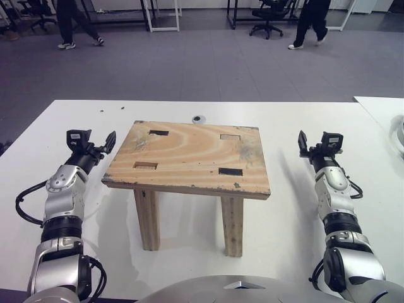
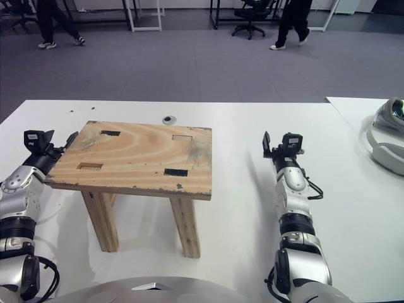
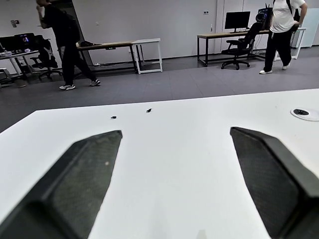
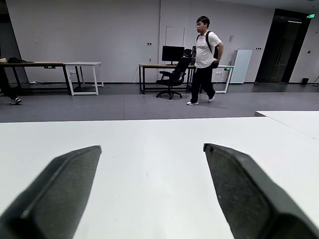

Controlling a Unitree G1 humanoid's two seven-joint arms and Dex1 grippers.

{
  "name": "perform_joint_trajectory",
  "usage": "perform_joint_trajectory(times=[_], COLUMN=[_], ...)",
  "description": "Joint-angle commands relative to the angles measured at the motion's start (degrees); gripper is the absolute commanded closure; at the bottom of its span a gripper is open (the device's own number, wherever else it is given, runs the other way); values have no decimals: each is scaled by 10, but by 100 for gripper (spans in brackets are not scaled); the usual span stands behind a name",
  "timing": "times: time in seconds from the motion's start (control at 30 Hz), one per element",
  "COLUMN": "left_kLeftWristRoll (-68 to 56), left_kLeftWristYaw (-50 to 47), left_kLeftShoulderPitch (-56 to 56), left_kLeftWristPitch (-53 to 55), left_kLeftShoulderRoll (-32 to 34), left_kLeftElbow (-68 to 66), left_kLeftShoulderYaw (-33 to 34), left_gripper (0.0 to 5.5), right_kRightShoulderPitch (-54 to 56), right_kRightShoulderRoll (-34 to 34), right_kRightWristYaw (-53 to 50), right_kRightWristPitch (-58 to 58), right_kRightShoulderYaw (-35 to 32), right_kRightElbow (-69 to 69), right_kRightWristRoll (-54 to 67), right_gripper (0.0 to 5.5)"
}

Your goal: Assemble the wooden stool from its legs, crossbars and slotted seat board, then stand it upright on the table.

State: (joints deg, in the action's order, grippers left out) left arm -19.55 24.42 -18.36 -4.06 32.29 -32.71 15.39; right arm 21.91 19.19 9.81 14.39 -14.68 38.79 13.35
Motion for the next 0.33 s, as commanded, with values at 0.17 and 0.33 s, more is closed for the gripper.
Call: perform_joint_trajectory(times=[0.17,0.33], left_kLeftWristRoll=[38,36], left_kLeftWristYaw=[17,6], left_kLeftShoulderPitch=[-47,-45], left_kLeftWristPitch=[-12,-22], left_kLeftShoulderRoll=[2,-14], left_kLeftElbow=[-44,-46], left_kLeftShoulderYaw=[-7,2], left_gripper=[150,150], right_kRightShoulderPitch=[-1,5], right_kRightShoulderRoll=[-5,4], right_kRightWristYaw=[-11,-4], right_kRightWristPitch=[7,-3], right_kRightShoulderYaw=[-17,-19], right_kRightElbow=[-7,-4], right_kRightWristRoll=[-7,-8], right_gripper=[165,165])
